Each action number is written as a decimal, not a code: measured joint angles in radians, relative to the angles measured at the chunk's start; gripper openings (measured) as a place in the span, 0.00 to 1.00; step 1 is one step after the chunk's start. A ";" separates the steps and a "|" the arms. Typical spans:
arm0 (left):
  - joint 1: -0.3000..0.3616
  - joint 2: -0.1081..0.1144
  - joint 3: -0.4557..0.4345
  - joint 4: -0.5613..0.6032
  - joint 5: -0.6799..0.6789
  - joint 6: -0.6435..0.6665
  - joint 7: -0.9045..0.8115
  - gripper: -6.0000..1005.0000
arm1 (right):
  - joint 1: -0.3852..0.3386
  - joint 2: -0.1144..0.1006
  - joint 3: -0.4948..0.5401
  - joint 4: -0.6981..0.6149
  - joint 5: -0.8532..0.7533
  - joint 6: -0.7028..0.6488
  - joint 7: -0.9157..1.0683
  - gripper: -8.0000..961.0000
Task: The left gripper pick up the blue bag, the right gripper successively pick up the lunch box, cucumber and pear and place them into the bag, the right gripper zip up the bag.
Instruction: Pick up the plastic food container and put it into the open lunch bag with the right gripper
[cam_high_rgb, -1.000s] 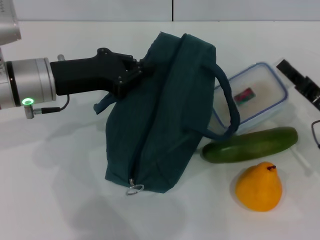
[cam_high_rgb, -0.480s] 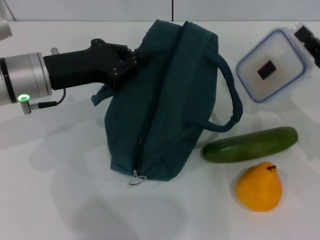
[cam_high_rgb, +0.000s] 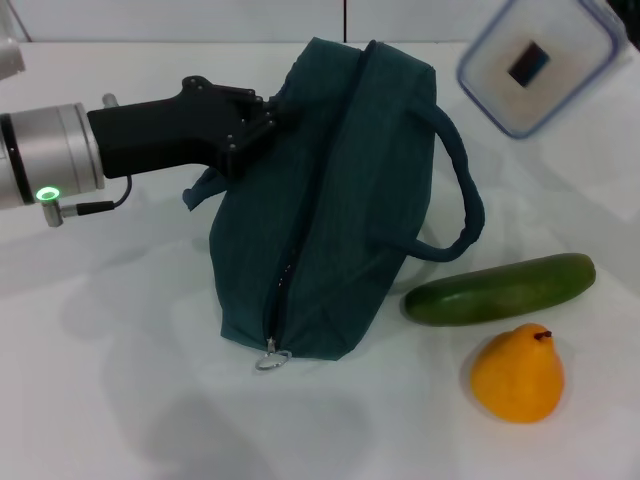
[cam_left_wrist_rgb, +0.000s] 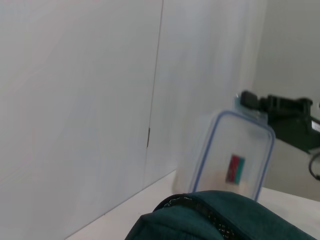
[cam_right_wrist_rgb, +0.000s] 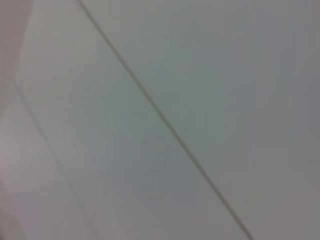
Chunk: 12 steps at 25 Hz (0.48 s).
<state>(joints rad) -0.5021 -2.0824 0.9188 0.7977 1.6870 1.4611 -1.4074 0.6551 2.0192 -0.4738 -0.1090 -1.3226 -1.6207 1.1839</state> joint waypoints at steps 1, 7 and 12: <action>-0.001 0.000 0.000 0.000 0.001 0.000 0.000 0.06 | 0.016 0.000 -0.004 -0.008 0.001 -0.003 0.008 0.11; -0.003 -0.001 0.000 0.000 0.004 -0.002 0.001 0.06 | 0.138 0.001 -0.051 -0.049 0.002 -0.013 0.062 0.11; -0.007 -0.001 0.000 -0.004 0.001 -0.002 0.001 0.06 | 0.224 0.003 -0.071 -0.062 0.001 -0.017 0.091 0.11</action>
<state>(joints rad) -0.5093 -2.0833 0.9189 0.7942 1.6883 1.4594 -1.4066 0.8790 2.0223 -0.5449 -0.1706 -1.3213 -1.6375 1.2746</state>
